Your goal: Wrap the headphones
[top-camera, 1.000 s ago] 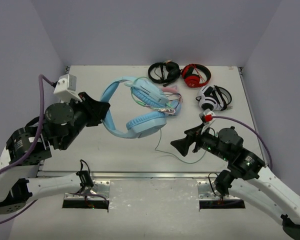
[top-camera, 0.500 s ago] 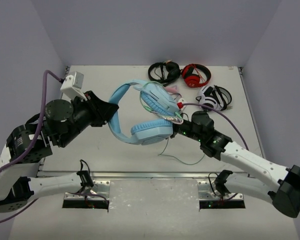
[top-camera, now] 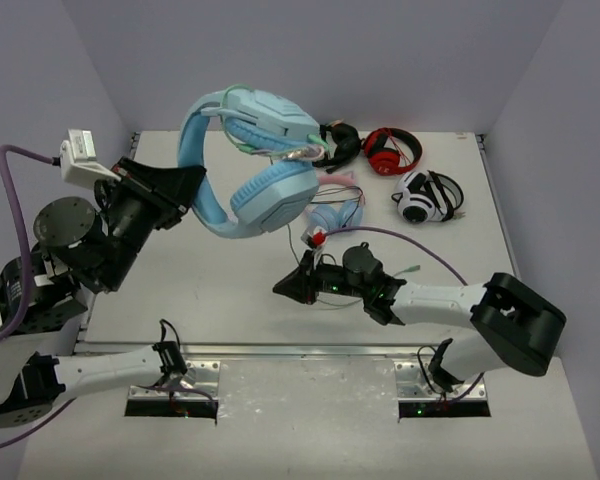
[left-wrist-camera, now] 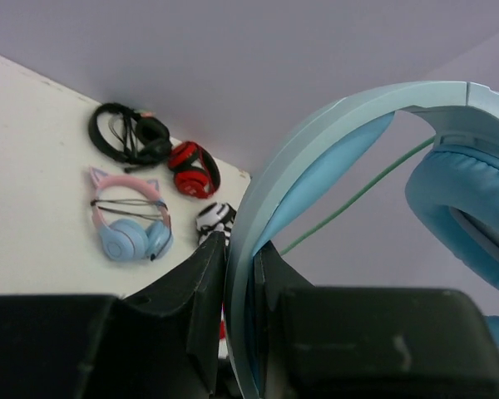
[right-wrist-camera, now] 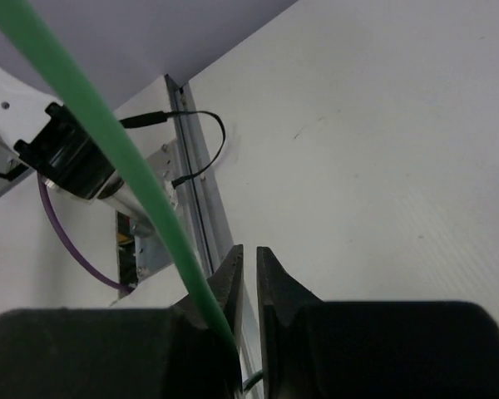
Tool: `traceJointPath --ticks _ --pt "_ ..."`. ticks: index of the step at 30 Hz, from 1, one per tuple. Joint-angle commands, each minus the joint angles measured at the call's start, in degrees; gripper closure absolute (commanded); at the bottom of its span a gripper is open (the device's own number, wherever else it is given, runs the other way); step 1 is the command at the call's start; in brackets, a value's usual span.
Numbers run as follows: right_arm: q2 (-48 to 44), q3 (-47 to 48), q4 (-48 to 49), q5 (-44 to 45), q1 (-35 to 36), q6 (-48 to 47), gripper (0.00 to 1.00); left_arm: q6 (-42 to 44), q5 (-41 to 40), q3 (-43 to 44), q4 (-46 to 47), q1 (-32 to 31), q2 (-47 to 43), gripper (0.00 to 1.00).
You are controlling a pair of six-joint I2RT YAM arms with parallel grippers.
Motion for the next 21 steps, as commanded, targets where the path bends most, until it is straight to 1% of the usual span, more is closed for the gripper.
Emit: traceJointPath --ticks 1,2,4,5,6,7,8,9,10,11,12,13,14,15,16,17,18,19,20,21 --pt "2.03 -0.12 8.45 4.82 4.89 0.28 0.94 -2.81 -13.40 9.48 2.27 -0.07 6.06 1.00" --pt "2.22 -0.56 7.93 7.56 6.20 -0.60 0.99 -1.78 -15.42 11.42 0.33 -0.07 10.26 1.00" --pt "1.69 -2.14 6.87 11.61 9.72 -2.01 0.99 -1.85 -19.82 15.72 -3.63 0.19 14.06 1.00" --pt "0.99 -2.93 6.78 13.72 11.13 -2.28 0.99 0.06 -21.49 16.53 -4.08 0.54 17.38 1.00" --pt "-1.62 -4.51 6.34 19.22 12.62 -3.50 0.99 -0.44 -21.68 17.41 -6.61 1.59 18.81 1.00" --pt "-3.30 -4.87 3.12 21.45 15.94 -4.64 0.99 0.16 -19.94 17.59 -6.89 7.69 20.13 1.00" --pt "-6.45 -3.66 -0.05 27.48 18.06 -6.91 0.99 1.38 -16.53 17.07 -7.16 11.84 22.14 1.00" --pt "-7.53 -2.34 -7.56 29.02 21.30 -8.24 0.99 1.66 -9.45 16.11 -6.73 20.49 22.86 1.00" --pt "-8.06 -0.50 -11.81 30.69 22.73 -9.30 0.99 2.70 -8.16 13.40 -5.85 22.67 24.00 1.00" --pt "-8.59 3.26 -15.51 32.27 24.13 -11.66 0.99 3.32 -7.89 12.24 -4.54 24.17 24.62 1.00" --pt "-9.64 4.87 -21.55 35.59 26.76 -12.81 0.99 4.03 -9.88 11.01 -4.00 25.05 25.23 1.00" --pt "-11.13 7.67 -24.22 38.76 28.87 -14.65 0.99 4.12 -12.51 9.08 -4.00 25.41 26.46 1.00" --pt "-11.14 9.00 -26.77 38.79 28.89 -15.11 0.99 4.21 -12.54 7.67 -3.74 25.42 26.73 1.00" --pt "-12.62 10.23 -31.58 37.92 29.50 -15.29 0.99 4.12 -14.72 6.35 -3.38 25.42 27.08 1.00" --pt "-13.25 13.03 -34.07 37.30 29.60 -16.24 0.99 4.21 -15.61 4.86 -2.34 25.42 27.35 1.00" --pt "-14.56 14.19 -37.66 36.69 29.77 -16.86 0.99 3.34 -17.36 1.02 -1.98 25.33 27.35 1.00" --pt "-15.01 15.50 -39.78 36.33 29.77 -17.48 0.99 3.33 -17.81 -1.02 -2.24 25.33 27.35 1.00" --pt "-15.44 18.82 -41.98 36.33 29.77 -19.14 0.99 1.24 -18.42 -3.13 -2.85 25.24 27.26 1.00" --pt "-15.80 20.60 -46.18 36.50 29.77 -20.20 0.99 0.61 -19.39 -8.20 -2.68 24.28 27.00 1.00" --pt "-16.32 22.53 -48.92 38.33 29.77 -21.60 0.99 -1.66 -19.92 -11.03 -2.33 23.66 26.21 1.00"
